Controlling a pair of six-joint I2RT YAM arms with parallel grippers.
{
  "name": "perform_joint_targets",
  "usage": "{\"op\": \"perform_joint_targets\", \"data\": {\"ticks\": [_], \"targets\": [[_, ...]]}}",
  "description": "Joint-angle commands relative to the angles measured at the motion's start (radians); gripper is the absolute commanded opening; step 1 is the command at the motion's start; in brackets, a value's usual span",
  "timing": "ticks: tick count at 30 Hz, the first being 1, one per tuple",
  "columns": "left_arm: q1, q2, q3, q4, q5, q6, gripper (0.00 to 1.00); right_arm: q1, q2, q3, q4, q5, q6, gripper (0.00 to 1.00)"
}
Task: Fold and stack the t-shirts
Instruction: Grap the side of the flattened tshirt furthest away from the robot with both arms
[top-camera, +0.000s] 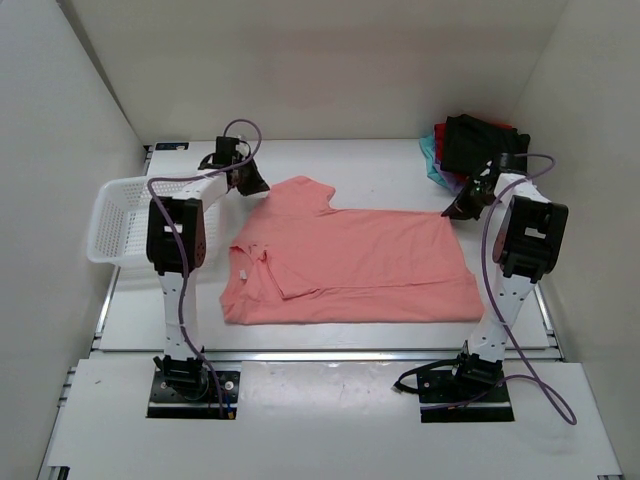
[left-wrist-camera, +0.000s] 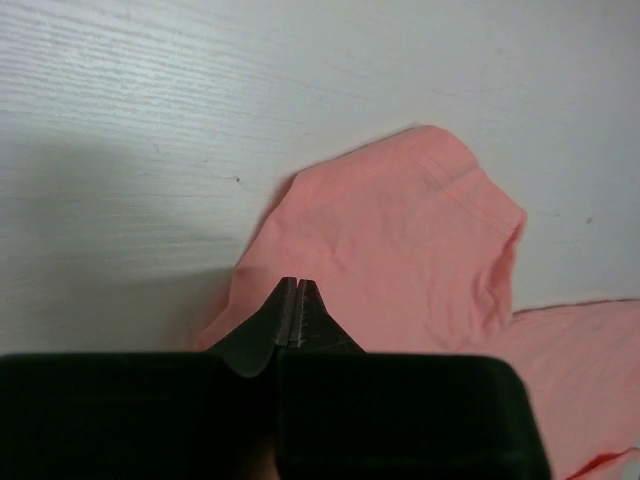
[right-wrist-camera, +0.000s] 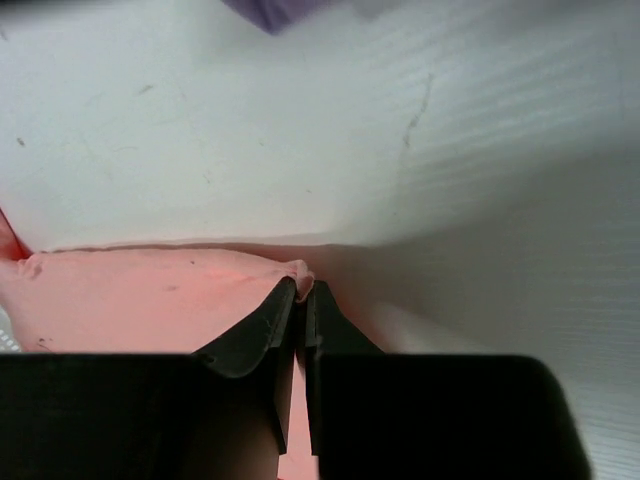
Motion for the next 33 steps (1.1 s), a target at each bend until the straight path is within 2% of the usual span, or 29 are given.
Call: {"op": "perform_joint_targets", "data": {"ticks": [1, 8, 11, 12, 13, 14, 15, 21, 23, 27, 31, 33], "targets": [[0.015, -0.157, -0.031, 0.044, 0.048, -0.026, 0.00, 0.008, -0.027, 0.076, 0.008, 0.002, -0.072, 0.00], [0.035, -0.316, -0.198, 0.092, 0.088, -0.042, 0.00, 0.041, -0.115, 0.013, 0.002, 0.018, -0.140, 0.00], [0.031, -0.317, -0.223, 0.100, 0.067, -0.050, 0.00, 0.042, -0.141, -0.019, 0.017, 0.019, -0.149, 0.00], [0.028, -0.298, -0.212, 0.085, 0.051, -0.055, 0.02, 0.050, -0.147, -0.025, 0.017, 0.025, -0.149, 0.00], [0.018, -0.286, -0.212, 0.084, 0.019, -0.043, 0.19, 0.050, -0.152, -0.039, 0.021, 0.016, -0.148, 0.00], [0.015, -0.275, -0.193, 0.084, -0.021, -0.036, 0.31, 0.054, -0.162, -0.056, 0.023, 0.018, -0.148, 0.00], [0.003, -0.258, -0.182, 0.078, -0.039, -0.026, 0.38, 0.056, -0.178, -0.059, 0.023, 0.018, -0.155, 0.00], [-0.049, -0.146, -0.051, 0.003, -0.182, 0.068, 0.36, 0.070, -0.228, -0.133, 0.046, 0.036, -0.151, 0.00], [-0.067, -0.104, -0.015, -0.030, -0.235, 0.100, 0.41, 0.079, -0.233, -0.140, 0.046, 0.045, -0.143, 0.00], [-0.089, -0.039, 0.068, -0.070, -0.309, 0.123, 0.43, 0.080, -0.233, -0.130, 0.035, 0.067, -0.141, 0.00], [-0.100, -0.008, 0.079, -0.107, -0.380, 0.142, 0.47, 0.071, -0.236, -0.117, 0.027, 0.065, -0.149, 0.00], [-0.100, 0.010, 0.091, -0.141, -0.409, 0.136, 0.53, 0.067, -0.238, -0.122, 0.020, 0.061, -0.141, 0.00]]}}
